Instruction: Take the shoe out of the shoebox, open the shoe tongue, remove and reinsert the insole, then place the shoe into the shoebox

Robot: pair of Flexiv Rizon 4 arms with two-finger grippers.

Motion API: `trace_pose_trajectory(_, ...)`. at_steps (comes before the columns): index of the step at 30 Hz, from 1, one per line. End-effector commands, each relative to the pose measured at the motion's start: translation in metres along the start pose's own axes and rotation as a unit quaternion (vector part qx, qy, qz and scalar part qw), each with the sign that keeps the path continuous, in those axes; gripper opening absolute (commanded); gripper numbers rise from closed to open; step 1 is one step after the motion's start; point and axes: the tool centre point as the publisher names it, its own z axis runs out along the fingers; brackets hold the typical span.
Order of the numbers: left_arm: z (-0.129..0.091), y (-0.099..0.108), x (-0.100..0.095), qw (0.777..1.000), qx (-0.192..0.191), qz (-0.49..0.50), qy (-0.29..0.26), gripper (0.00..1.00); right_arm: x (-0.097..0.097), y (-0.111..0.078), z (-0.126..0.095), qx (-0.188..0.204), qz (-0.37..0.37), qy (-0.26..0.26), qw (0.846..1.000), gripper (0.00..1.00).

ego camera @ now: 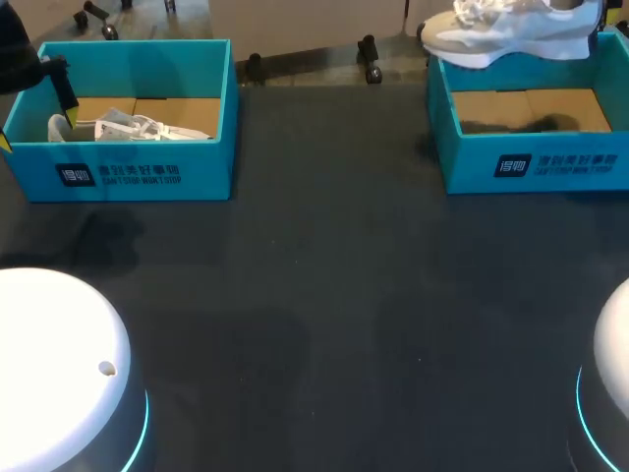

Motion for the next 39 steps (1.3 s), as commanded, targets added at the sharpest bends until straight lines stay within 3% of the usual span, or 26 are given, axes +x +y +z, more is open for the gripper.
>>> trace_pose_trajectory(1,0.000,0.000,0.000,1.000,0.000,0.000,0.001,1.00,0.006,-0.035,-0.005,-0.030,0.002,0.003,1.000,0.00)
trace_pose_trajectory(19,0.000,0.000,0.000,1.000,0.000,0.000,0.001,1.00,0.053,-0.121,-0.018,-0.038,0.006,0.006,0.999,0.00)
trace_pose_trajectory(39,0.000,0.000,0.000,1.000,0.000,0.000,0.001,1.00,0.117,-0.242,-0.034,-0.032,0.006,0.015,0.999,0.00)
